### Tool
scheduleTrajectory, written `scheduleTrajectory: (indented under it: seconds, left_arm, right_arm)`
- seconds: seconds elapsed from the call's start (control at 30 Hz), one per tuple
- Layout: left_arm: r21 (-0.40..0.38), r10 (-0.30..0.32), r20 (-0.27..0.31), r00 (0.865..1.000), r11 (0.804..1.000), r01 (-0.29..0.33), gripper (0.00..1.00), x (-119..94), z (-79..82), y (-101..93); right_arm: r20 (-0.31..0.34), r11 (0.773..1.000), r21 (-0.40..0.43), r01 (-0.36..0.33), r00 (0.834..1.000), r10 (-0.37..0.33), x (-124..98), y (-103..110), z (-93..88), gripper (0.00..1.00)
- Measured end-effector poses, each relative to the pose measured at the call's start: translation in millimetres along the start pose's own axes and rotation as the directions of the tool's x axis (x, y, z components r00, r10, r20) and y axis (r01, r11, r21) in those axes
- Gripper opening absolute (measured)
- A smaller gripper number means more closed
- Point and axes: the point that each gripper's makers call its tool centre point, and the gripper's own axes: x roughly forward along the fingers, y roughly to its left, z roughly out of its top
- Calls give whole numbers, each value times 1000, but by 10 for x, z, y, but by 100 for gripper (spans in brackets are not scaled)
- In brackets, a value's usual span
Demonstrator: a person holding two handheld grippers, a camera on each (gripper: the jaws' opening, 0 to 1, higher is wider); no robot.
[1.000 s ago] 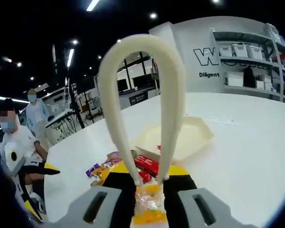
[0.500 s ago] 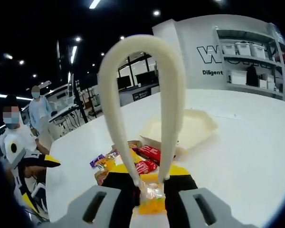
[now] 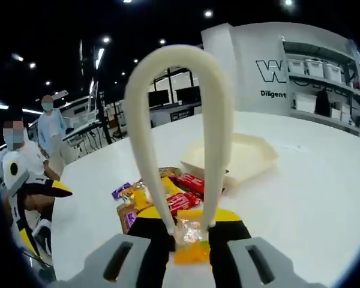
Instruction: Place the target food into the container with the food tongs after gripping and lifting it, then release it inside without dropping or visibly crushing the food.
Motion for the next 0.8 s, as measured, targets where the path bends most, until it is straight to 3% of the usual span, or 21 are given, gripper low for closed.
scheduleTrajectory:
  seconds: [0.43,0.8]
  left_arm:
    - [-6,-3,0,1000,1000,3,90,9,-12,10]
    - [-13,-6,7,1000,1000,6,90,21,5,8]
  right_arm:
    - [-4,999,-44,8,1000,-8,9,-1,-38,20]
    - [-59,998,-64,24,998,-28,48,-19,-117,9]
